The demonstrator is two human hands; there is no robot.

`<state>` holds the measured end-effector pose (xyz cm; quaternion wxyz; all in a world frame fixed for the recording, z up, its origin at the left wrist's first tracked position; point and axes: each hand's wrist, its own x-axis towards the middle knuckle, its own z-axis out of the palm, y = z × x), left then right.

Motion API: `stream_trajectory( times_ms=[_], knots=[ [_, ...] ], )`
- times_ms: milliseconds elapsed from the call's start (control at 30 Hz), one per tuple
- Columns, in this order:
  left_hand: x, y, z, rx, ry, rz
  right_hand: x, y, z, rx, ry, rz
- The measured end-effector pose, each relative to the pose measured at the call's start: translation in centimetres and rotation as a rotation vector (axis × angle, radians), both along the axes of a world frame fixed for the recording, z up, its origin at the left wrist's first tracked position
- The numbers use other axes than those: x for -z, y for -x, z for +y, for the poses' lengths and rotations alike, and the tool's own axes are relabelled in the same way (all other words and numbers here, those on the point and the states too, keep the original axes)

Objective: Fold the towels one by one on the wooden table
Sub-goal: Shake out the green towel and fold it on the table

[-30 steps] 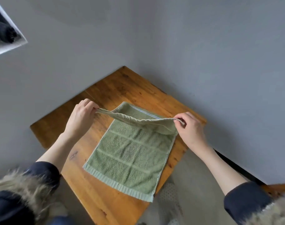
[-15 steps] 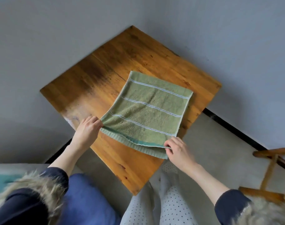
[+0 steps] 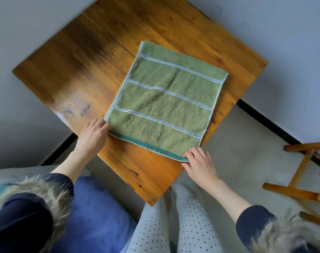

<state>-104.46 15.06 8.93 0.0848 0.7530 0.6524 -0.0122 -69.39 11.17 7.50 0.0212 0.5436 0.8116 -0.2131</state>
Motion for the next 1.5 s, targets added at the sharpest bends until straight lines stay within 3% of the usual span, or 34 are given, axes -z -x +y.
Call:
stream_trajectory(
  times_ms=[167,367,533,633,767,867,1000,1200,1500],
  knots=[
    [0.2,0.4,0.4,0.077,-0.021,-0.017,0.4,0.0,0.1,0.018,-0.006,-0.009],
    [0.2,0.1,1.8,0.156,-0.084,-0.013,0.5,-0.4,0.7,-0.105,-0.031,-0.142],
    [-0.2,-0.6,2.0,0.069,-0.006,-0.006,-0.1,-0.5,1.7,0.064,0.012,-0.031],
    [-1.6,-1.0,1.8,-0.032,0.024,-0.184,-2.1,-1.5,2.6,0.318,0.034,0.156],
    [-5.4,-1.7,2.7,-0.427,-0.013,-0.584,-6.0,-2.7,5.2,0.555,0.017,0.376],
    [-9.6,-2.3,4.1,-0.390,-0.077,-0.715,-10.0,-3.4,8.2,0.610,-0.089,0.547],
    [-16.3,-2.1,6.0,-0.281,-0.194,-0.764,-16.1,-4.4,11.8,0.535,-0.209,0.721],
    [-23.9,-1.4,6.8,-0.250,-0.369,-0.834,-23.2,-4.8,13.8,0.319,-0.426,0.602],
    [-29.3,1.0,5.5,-0.085,-0.332,-0.599,-28.9,-3.0,14.5,0.241,-0.458,0.638]
  ],
)
